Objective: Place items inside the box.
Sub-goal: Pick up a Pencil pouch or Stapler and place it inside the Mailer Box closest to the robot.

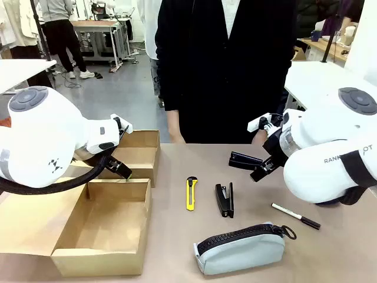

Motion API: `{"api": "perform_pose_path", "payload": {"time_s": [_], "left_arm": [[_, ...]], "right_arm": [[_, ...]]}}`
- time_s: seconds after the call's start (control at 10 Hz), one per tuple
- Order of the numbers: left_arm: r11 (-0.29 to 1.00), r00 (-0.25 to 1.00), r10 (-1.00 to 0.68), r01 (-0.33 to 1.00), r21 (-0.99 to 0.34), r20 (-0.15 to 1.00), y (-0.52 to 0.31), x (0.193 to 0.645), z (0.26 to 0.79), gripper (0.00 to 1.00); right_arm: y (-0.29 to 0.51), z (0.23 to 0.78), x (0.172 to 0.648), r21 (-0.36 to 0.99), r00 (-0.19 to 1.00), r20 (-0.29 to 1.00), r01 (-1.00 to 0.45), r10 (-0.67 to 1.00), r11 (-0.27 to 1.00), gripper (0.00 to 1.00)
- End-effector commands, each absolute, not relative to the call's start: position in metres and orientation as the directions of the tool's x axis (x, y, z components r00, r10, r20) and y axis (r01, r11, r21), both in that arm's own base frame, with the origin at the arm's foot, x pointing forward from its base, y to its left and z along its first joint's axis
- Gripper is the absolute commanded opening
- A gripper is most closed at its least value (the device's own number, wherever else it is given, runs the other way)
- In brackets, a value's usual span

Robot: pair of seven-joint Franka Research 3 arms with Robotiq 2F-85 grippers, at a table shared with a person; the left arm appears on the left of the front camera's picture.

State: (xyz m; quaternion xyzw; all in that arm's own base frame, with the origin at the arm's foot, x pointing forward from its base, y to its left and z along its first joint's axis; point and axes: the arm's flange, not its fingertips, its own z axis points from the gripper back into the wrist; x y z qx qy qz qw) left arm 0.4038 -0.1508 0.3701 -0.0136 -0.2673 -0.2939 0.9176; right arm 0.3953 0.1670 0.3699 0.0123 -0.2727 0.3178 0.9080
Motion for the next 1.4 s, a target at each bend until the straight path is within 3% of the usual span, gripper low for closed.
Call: {"api": "perform_pose_path", "payload": {"time_s": [0.0, 1.2, 1.3], "left_arm": [[0.827, 0.684, -0.532, 0.547, 0.132, 0.499, -0.151, 0.404, 0.37, 1.0], [0.827, 0.684, -0.532, 0.547, 0.132, 0.499, -0.151, 0.404, 0.37, 1.0], [0.818, 0.677, -0.524, 0.569, 0.084, 0.517, -0.145, 0.397, 0.389, 1.0]], "right_arm": [[0.167, 0.37, 0.395, -0.151, 0.649, 0.503, -0.584, 0.57, 0.798, 1.0], [0.167, 0.37, 0.395, -0.151, 0.649, 0.503, -0.584, 0.571, 0.797, 1.0], [0.165, 0.388, 0.392, -0.105, 0.671, 0.511, -0.571, 0.536, 0.814, 1.0]]}}
